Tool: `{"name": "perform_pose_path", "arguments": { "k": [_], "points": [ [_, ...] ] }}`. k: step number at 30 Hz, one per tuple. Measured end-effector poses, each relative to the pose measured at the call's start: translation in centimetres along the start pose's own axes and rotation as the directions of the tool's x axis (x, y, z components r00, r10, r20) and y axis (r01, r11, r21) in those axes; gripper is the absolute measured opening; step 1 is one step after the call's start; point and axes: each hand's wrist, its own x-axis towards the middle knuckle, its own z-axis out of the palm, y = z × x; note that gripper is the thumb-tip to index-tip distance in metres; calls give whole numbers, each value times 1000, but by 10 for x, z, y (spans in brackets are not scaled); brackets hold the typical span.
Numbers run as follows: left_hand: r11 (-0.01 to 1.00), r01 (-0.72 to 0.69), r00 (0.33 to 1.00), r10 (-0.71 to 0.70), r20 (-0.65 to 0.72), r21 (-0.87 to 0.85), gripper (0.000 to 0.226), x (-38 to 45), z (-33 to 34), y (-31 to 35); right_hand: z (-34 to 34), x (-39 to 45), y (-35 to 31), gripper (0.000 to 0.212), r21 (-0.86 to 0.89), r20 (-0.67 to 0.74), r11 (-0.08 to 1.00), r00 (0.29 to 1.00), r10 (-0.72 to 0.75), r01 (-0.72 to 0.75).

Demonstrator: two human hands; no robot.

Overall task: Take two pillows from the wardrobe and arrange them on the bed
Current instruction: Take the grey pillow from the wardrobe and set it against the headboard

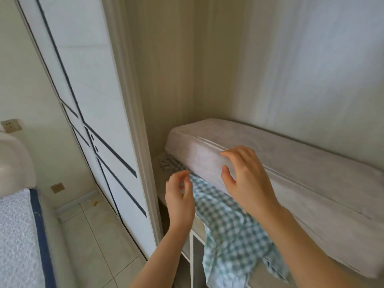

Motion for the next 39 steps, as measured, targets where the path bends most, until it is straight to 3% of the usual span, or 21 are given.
{"name": "perform_pose_path", "arguments": {
  "k": [3,6,11,14,17,21,23,28,32,39],
  "points": [
    [996,86,989,-88,122,26,16,-1,30,-3,-7,-12,28,26,-90,19,991,995,101,-99],
    [958,285,941,-282,187,15,23,4,60,-14,-9,-17,56,26,-175,59,967,978,199,-186],
    [724,688,709,-656,260,-48,45,25,100,-40,4,-15,93,40,-307,161,919,938,306,-247],
    [623,777,616,-720,320,-94,41,39,116,-55,19,-9,111,57,-392,244,889,905,348,-237],
    [534,836,540,-755,373,-130,42,49,129,-69,39,-4,126,73,-453,354,852,825,441,-261],
    [409,886,461,-742,487,-216,50,55,141,-78,58,1,134,74,-505,403,824,775,487,-256],
    [407,881,473,-733,488,-243,49,53,146,-77,62,2,134,70,-530,392,810,775,496,-250],
    [595,735,674,-592,442,-324,34,44,161,-61,52,12,143,52,-554,100,741,853,513,-381],
    [554,742,660,-507,554,-377,49,43,188,-31,40,16,158,55,-561,21,668,799,601,-488],
    [477,721,692,-448,567,-503,68,28,205,-31,37,14,161,62,-542,13,674,797,604,-502]
  ]
}}
